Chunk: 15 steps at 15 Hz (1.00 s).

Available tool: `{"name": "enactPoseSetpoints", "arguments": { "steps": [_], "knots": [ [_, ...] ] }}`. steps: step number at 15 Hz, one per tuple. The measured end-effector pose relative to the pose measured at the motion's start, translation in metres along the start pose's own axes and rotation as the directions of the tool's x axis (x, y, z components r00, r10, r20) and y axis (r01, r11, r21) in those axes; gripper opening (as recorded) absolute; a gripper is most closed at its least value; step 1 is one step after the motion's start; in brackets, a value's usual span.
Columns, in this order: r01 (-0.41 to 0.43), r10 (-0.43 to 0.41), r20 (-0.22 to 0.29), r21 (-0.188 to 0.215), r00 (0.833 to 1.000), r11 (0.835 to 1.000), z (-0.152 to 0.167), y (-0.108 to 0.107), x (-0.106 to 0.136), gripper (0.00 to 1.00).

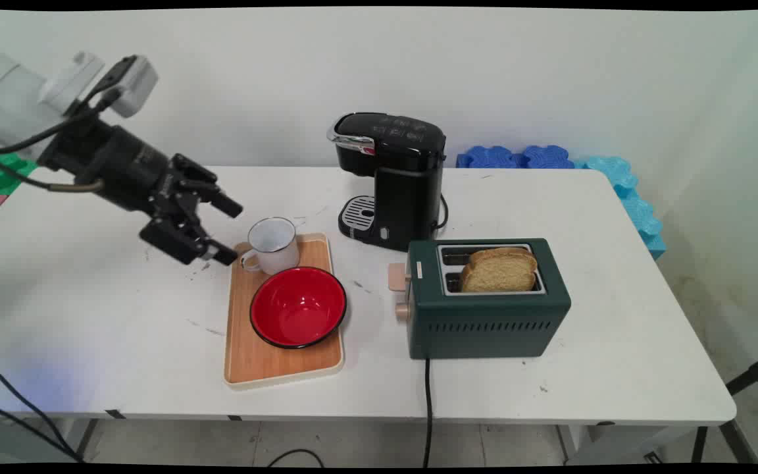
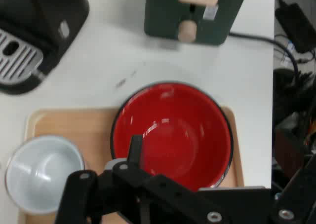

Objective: Press the toaster switch

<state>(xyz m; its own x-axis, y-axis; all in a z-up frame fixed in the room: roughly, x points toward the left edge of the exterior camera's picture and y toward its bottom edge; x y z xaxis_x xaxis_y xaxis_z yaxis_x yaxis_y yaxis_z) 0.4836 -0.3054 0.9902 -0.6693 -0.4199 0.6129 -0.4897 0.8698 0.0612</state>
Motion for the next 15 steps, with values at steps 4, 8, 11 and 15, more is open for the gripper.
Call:
{"name": "enactPoseSetpoints", "arguments": {
  "steps": [4, 8, 11, 15],
  "knots": [
    [0.0, 0.0, -0.024, -0.003, 1.0, 1.0, 0.01, 0.002, 0.037, 1.0],
    [-0.018, 0.017, -0.055, -0.007, 0.998, 1.0, 0.026, 0.0, 0.075, 1.0],
    [-0.051, 0.051, -0.058, -0.006, 0.997, 0.999, 0.041, -0.002, 0.093, 1.0],
    [-0.085, 0.084, -0.049, -0.01, 0.995, 0.996, 0.058, -0.005, 0.104, 1.0]
  ]
}}
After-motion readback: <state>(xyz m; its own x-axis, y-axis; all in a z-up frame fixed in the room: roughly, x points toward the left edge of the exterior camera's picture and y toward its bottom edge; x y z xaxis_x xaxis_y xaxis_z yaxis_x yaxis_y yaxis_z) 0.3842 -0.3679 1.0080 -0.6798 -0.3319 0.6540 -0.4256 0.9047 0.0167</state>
